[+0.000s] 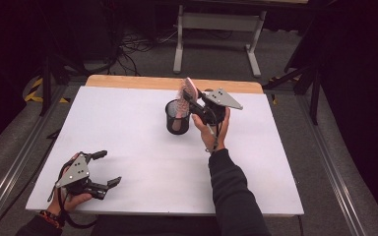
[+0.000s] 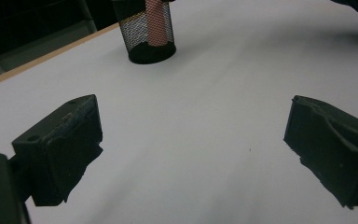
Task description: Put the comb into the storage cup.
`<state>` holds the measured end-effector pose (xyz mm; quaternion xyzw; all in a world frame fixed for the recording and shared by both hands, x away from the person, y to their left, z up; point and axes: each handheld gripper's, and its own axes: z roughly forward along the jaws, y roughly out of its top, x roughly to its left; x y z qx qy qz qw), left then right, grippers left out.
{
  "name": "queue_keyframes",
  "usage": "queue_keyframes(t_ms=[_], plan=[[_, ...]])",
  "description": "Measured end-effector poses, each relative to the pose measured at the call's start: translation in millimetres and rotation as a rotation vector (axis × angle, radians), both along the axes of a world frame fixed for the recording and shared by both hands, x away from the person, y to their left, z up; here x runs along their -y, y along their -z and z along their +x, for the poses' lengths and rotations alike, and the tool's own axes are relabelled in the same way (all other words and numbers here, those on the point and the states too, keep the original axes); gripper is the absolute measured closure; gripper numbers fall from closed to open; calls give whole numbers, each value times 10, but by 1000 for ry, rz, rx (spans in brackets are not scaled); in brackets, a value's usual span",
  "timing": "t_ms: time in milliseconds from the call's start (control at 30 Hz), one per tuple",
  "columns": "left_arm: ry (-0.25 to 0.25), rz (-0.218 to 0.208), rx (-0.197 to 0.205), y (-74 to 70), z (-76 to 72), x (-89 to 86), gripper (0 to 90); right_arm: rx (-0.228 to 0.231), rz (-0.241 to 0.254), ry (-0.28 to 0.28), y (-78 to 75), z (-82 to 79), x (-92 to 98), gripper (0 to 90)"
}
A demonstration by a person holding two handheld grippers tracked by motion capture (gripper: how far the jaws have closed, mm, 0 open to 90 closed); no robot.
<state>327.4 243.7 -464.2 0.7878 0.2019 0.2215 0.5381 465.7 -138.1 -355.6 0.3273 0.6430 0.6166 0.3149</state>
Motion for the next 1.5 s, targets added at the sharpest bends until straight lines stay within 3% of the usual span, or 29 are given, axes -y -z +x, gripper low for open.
queue_keyframes(t_ms=[233, 800, 1333, 1500], plan=[[5, 4, -5, 3, 5, 4, 51, -17, 11, 1, 125, 5, 16, 643], [14, 10, -19, 24, 16, 34, 51, -50, 42, 13, 203, 3, 124, 622], [16, 19, -24, 38, 28, 48, 52, -105, 7, 41, 330, 23, 208, 589], [21, 30, -29, 43, 32, 55, 52, -119, 18, 48, 369, 27, 247, 574]])
